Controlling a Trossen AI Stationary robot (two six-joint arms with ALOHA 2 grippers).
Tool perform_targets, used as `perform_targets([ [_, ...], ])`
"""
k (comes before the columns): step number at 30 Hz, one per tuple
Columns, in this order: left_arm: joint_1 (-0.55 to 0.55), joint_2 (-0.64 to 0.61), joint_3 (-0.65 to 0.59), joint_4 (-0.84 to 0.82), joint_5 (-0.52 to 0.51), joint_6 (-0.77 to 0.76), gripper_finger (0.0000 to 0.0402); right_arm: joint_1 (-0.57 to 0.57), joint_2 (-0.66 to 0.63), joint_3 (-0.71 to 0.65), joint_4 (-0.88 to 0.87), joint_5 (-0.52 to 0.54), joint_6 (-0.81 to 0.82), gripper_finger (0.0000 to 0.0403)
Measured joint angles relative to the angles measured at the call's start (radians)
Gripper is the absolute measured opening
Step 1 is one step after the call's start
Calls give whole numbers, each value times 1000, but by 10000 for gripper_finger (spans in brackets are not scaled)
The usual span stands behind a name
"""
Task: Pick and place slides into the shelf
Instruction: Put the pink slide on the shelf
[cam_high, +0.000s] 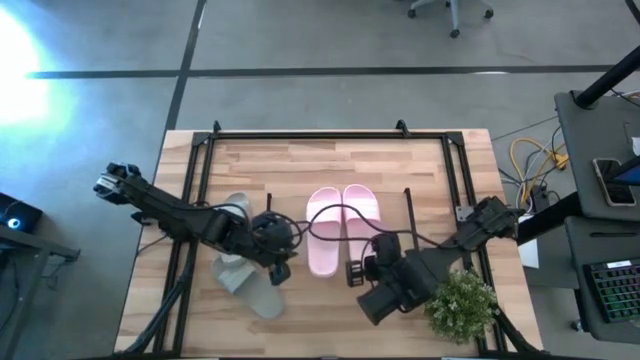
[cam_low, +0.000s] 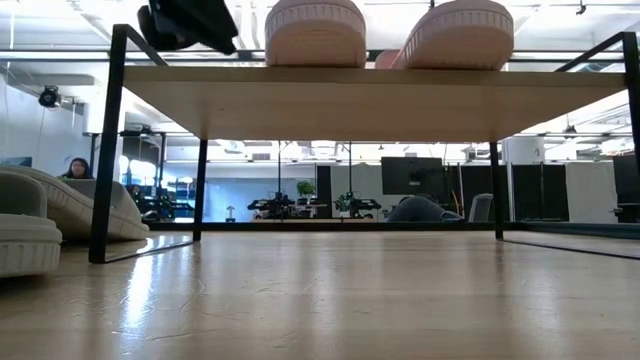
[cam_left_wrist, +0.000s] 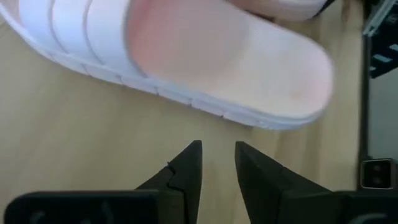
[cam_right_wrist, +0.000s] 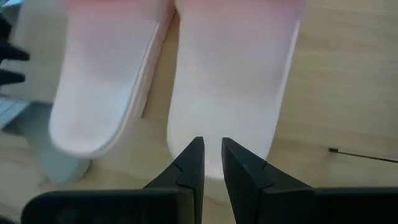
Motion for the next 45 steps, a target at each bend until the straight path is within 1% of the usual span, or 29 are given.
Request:
perform_targets([
  [4,36,0,-6,-8,3,-25,82,-20,-10,-52,1,-22,96,49],
  [7,93,2,-7,-7,50,-59,82,-34,-48,-108,-2,-77,140,49],
  [9,130,2,-7,-7,69,-61,82,-38,-75,-139,-1,-109,140,49],
  [12,177,2,-7,-6,98,-52,82,-34,-128,-185,-1,-125,141,49],
  [14,202,2,-7,5,118,-41,82,-30,-166,-212,-1,-128,144,48],
  [17,228,2,-7,38,134,-19,82,-29,-210,-258,9,-168,135,48],
  [20,249,2,-7,77,139,-9,82,-31,-219,-289,24,-185,117,47],
  [24,271,2,-7,119,151,8,82,-31,-219,-323,98,-188,88,47],
  [31,277,9,-8,97,194,30,82,-31,-210,-342,89,-188,86,47],
  [35,258,0,-8,1,198,29,82,-31,-218,-341,85,-186,83,47],
  [38,225,-3,-8,-29,197,27,82,-31,-220,-342,84,-183,82,47],
  [45,178,49,-8,79,199,8,82,-31,-220,-344,84,-176,65,47],
])
